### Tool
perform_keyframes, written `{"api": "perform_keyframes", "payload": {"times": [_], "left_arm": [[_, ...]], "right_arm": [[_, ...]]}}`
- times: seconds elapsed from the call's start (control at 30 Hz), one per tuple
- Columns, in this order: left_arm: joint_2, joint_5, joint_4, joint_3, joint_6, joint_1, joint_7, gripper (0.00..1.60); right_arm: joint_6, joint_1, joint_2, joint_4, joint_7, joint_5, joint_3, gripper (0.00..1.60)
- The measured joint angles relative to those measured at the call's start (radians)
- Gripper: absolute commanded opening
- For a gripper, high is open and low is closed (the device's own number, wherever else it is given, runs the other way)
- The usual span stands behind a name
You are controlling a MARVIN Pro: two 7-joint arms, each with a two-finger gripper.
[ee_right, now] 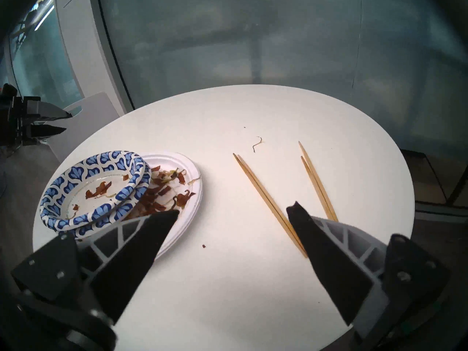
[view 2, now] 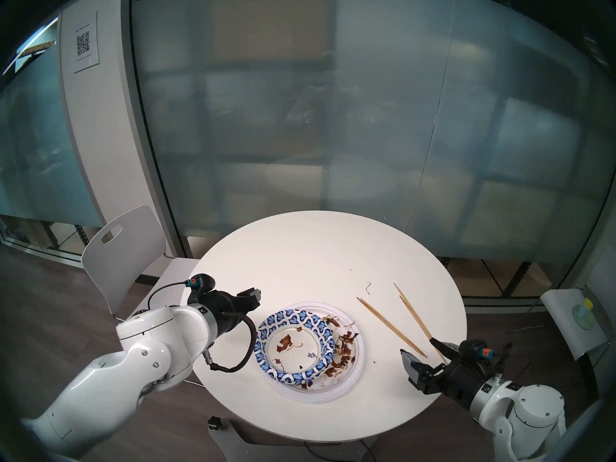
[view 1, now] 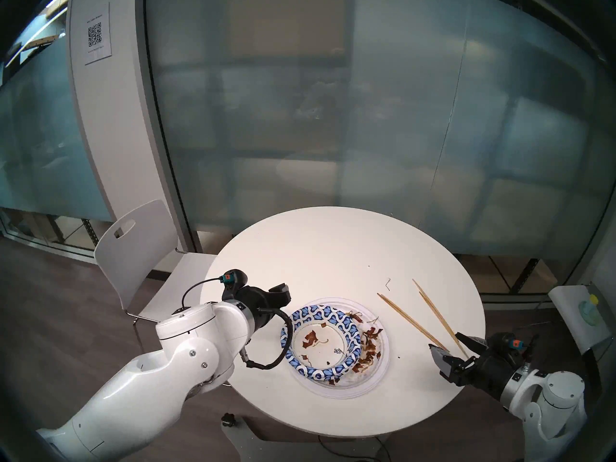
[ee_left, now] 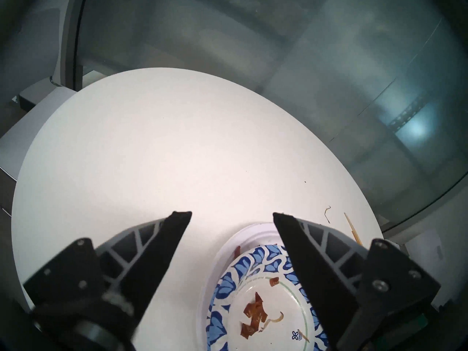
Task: Stack the plates into one stack
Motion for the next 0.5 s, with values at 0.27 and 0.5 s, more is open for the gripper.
{"api": "perform_keyframes", "payload": {"times": [0.27,0.5], "left_arm": [[-0.001,0.029,0.014,0.013,-0.023,-0.006,-0.012,1.36],[-0.003,0.038,0.043,-0.006,-0.038,-0.020,-0.029,1.60]], "right_arm": [[0.001,0.010,0.037,0.020,0.042,0.002,0.019,1.60],[0.016,0.033,0.078,0.039,0.079,0.005,0.026,1.60]]}}
